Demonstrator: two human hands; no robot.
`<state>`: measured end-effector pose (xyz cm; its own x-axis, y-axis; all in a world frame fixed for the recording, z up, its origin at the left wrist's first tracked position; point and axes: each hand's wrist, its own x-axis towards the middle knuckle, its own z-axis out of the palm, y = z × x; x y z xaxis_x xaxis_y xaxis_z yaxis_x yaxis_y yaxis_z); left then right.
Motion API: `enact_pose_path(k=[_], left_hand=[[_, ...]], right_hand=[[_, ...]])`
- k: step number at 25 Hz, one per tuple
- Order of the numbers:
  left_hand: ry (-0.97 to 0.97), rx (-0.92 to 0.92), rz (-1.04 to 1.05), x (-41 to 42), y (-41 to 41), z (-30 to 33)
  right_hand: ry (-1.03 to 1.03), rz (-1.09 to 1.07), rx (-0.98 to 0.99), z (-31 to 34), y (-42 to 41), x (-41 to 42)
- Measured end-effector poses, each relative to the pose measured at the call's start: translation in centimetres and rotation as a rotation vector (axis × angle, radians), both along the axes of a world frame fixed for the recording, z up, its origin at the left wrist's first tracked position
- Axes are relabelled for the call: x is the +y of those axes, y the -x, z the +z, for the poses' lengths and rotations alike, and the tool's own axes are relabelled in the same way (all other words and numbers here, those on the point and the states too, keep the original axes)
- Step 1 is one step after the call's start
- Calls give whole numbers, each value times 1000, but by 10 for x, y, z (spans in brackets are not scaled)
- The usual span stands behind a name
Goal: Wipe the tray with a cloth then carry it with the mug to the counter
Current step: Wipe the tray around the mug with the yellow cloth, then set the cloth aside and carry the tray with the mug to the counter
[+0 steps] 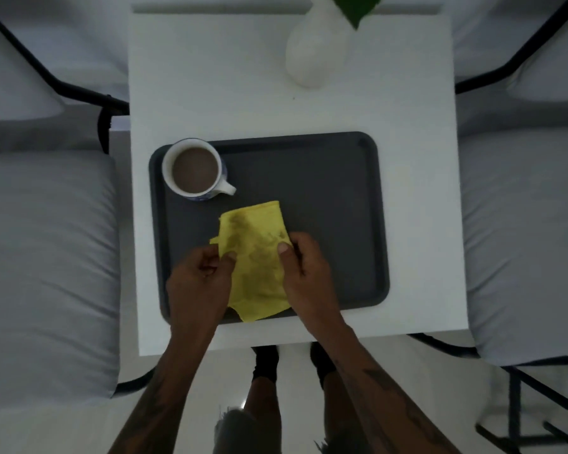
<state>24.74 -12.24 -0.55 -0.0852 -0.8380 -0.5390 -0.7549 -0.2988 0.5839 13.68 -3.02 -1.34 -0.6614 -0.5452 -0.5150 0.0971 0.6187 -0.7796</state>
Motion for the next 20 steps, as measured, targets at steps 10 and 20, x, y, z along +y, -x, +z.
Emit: enact_pose_path(k=[10, 20], left_hand=[[-60, 191, -554, 133, 214, 6], [509, 130, -391, 52, 64, 13]], right_hand=[[-201, -289, 70, 12, 186, 174], [-431, 115, 749, -1, 170, 154]])
